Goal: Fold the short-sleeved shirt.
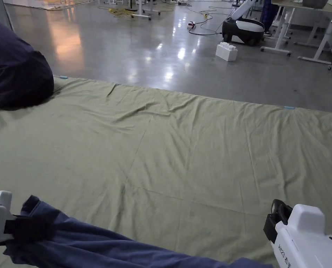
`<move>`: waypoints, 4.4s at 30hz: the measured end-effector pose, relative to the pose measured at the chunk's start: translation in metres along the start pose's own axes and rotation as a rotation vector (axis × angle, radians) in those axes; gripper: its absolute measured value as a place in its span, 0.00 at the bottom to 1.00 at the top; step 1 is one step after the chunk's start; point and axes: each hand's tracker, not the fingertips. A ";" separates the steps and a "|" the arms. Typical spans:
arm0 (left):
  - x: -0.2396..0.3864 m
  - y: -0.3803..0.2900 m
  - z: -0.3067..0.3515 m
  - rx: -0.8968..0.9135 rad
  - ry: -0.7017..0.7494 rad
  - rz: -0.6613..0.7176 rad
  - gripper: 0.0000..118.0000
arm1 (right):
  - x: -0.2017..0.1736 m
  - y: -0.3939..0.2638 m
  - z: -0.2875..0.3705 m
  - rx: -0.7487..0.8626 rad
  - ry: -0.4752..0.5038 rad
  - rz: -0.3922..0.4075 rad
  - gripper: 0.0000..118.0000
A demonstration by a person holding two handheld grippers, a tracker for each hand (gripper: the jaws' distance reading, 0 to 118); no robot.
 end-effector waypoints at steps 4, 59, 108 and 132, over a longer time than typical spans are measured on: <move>0.023 -0.011 0.003 -0.013 0.023 -0.061 0.07 | -0.006 0.000 0.000 0.014 0.028 0.002 0.00; 0.195 -0.092 -0.137 -0.215 -0.122 -0.143 0.12 | 0.037 -0.014 0.015 -0.055 -0.032 -0.083 0.00; 0.040 -0.073 -0.135 -0.149 -0.275 0.124 0.75 | 0.023 -0.007 0.008 -0.034 0.005 -0.099 0.00; 0.063 -0.067 -0.125 -0.048 -0.453 0.163 0.12 | 0.023 -0.010 0.011 0.002 -0.032 -0.024 0.00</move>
